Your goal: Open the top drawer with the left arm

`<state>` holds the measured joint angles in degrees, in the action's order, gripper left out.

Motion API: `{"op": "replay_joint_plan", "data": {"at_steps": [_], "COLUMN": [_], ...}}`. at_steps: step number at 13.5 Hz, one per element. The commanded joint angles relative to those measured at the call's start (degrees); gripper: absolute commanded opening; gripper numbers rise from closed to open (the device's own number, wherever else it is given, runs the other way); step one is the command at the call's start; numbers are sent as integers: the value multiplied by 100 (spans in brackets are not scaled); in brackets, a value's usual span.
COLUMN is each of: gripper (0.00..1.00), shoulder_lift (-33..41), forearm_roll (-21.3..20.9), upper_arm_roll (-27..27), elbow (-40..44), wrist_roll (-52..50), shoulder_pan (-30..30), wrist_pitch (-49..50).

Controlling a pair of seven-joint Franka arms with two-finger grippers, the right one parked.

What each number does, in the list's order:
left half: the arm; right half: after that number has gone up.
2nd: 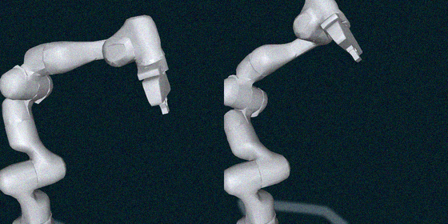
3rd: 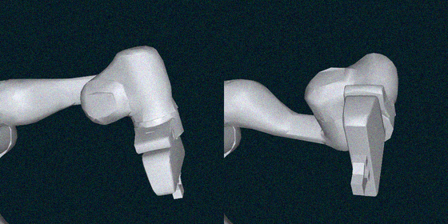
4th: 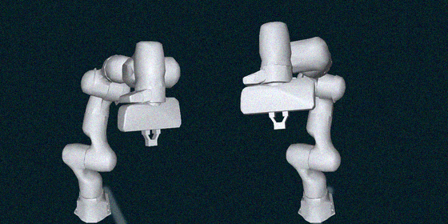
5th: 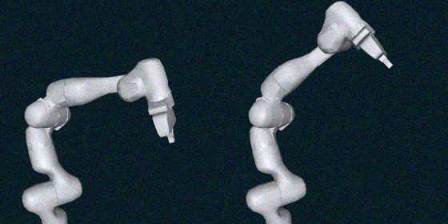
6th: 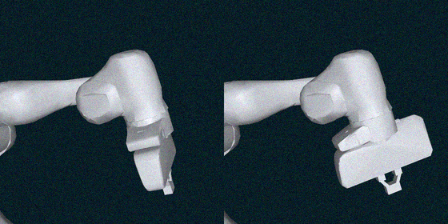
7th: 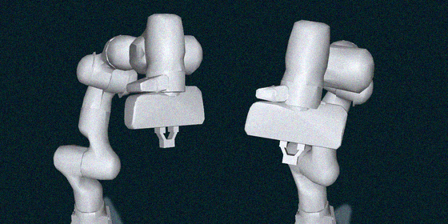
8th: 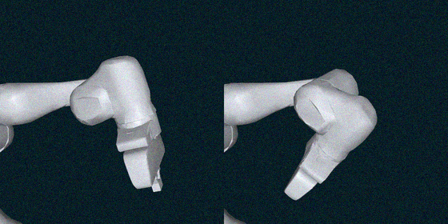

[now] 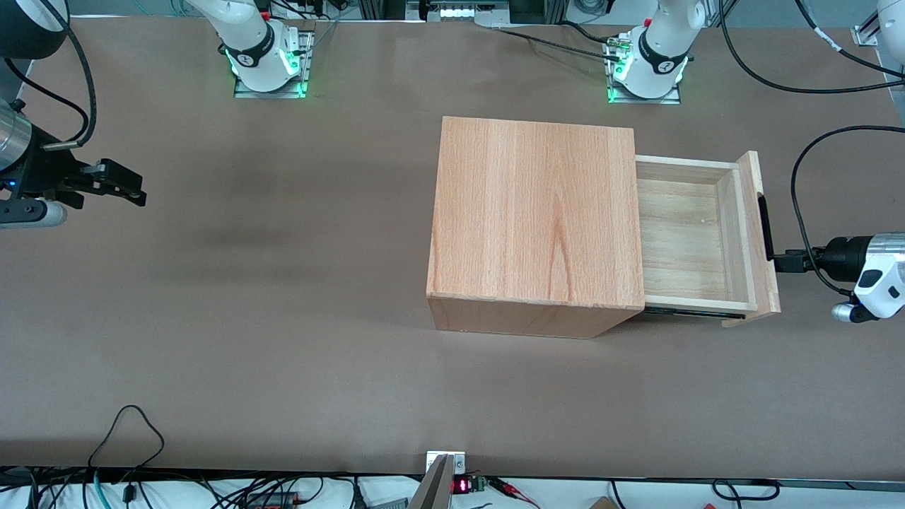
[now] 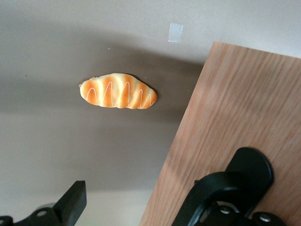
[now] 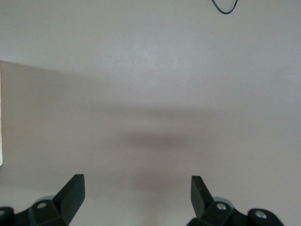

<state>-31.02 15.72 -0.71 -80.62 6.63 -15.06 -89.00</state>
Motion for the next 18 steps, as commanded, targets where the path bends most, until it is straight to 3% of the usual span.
{"op": "replay_joint_plan", "data": {"at_steps": [1, 18], "gripper": [100, 100], "shoulder_lift": [-194, -186], "forearm_roll": [-201, -140], "upper_arm_roll": [-17, 36], "elbow": [231, 231], "wrist_roll": [5, 550], "shoulder_pan": [-154, -366], "wrist_pitch": [-188, -153]}}
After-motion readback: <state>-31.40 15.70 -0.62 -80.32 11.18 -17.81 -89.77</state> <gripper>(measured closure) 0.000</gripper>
